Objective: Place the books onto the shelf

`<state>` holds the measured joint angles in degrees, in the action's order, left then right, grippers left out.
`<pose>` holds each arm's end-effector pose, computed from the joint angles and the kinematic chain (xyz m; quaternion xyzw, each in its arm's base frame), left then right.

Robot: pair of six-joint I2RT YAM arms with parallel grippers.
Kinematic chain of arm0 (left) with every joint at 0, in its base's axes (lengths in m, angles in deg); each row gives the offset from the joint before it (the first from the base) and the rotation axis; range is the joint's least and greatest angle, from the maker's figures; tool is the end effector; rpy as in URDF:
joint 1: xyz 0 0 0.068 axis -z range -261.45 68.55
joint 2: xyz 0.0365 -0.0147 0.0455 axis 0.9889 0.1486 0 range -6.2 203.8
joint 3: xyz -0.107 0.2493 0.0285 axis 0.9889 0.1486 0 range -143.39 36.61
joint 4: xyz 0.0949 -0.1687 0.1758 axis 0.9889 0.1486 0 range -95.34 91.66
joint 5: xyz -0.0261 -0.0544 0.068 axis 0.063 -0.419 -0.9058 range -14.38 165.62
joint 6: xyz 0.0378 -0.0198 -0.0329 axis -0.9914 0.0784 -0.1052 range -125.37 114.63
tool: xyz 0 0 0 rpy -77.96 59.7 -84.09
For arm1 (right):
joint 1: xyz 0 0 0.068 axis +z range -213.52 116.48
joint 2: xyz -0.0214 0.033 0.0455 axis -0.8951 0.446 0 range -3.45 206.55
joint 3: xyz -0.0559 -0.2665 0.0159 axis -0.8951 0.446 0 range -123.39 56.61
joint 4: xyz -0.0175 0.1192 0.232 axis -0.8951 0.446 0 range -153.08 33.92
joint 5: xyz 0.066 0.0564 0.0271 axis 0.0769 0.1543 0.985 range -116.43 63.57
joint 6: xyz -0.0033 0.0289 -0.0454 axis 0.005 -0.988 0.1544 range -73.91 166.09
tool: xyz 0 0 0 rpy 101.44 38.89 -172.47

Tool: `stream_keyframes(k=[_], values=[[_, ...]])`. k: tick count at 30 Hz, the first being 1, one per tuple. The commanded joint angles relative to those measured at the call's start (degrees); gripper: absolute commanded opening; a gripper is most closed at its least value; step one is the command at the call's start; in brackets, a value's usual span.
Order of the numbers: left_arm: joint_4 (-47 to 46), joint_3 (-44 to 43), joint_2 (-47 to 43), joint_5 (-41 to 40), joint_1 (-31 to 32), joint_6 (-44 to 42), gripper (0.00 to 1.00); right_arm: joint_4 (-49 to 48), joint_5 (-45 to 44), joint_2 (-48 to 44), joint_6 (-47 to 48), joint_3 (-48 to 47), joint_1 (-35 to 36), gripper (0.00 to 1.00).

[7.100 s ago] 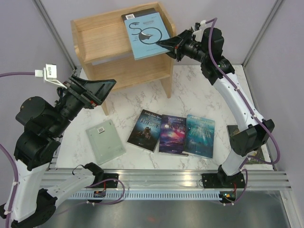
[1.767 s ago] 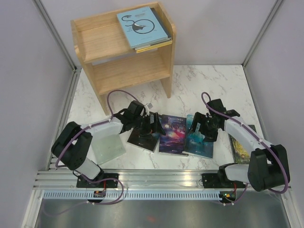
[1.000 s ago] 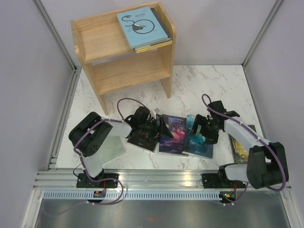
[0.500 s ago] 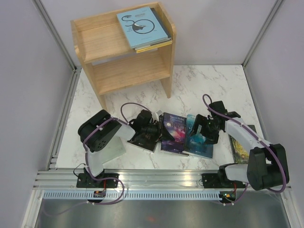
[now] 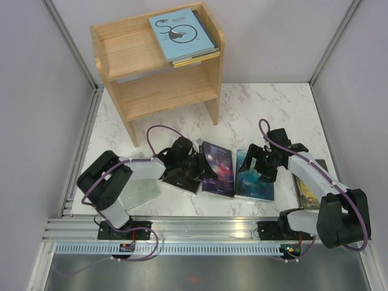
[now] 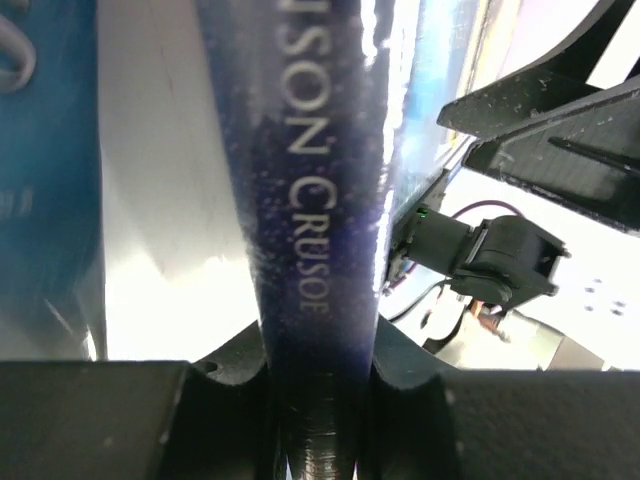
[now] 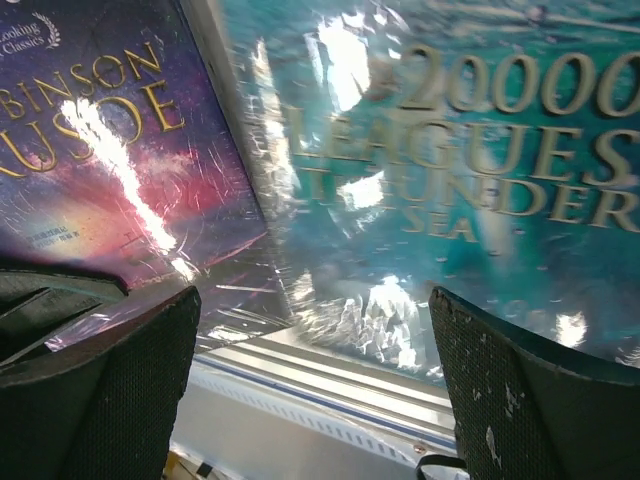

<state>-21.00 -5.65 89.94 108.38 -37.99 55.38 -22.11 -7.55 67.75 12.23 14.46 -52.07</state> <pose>0.2210 -0.2360 0.1491 -0.0080 0.8718 -0.4864 0.0571 0.2084 0.0539 0.1956 0.1610 0.9585 0.2149 0.0957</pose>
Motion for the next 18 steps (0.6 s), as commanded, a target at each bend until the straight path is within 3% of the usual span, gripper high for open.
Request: stream_keyframes(k=[1,4,8,18], values=[[4.64,-2.64,-10.95,-1.98,-0.75,-1.86,0.02,-2.48,4.67,-2.29,-0.93,-4.86,0.51,0.98],[14.38,-7.98,-15.35,-5.05,-0.84,-5.98,0.02,-2.83,7.75,-4.13,-2.87,-7.85,0.6,0.98],[20.05,-13.19,-19.49,-7.26,-1.1,-7.05,0.02,-4.31,11.7,-5.98,-6.29,-11.45,0.69,0.98],[16.55,-17.06,-31.53,-15.7,-2.68,0.33,0.02,-10.82,17.16,-10.9,-17.98,-14.54,1.48,0.98]])
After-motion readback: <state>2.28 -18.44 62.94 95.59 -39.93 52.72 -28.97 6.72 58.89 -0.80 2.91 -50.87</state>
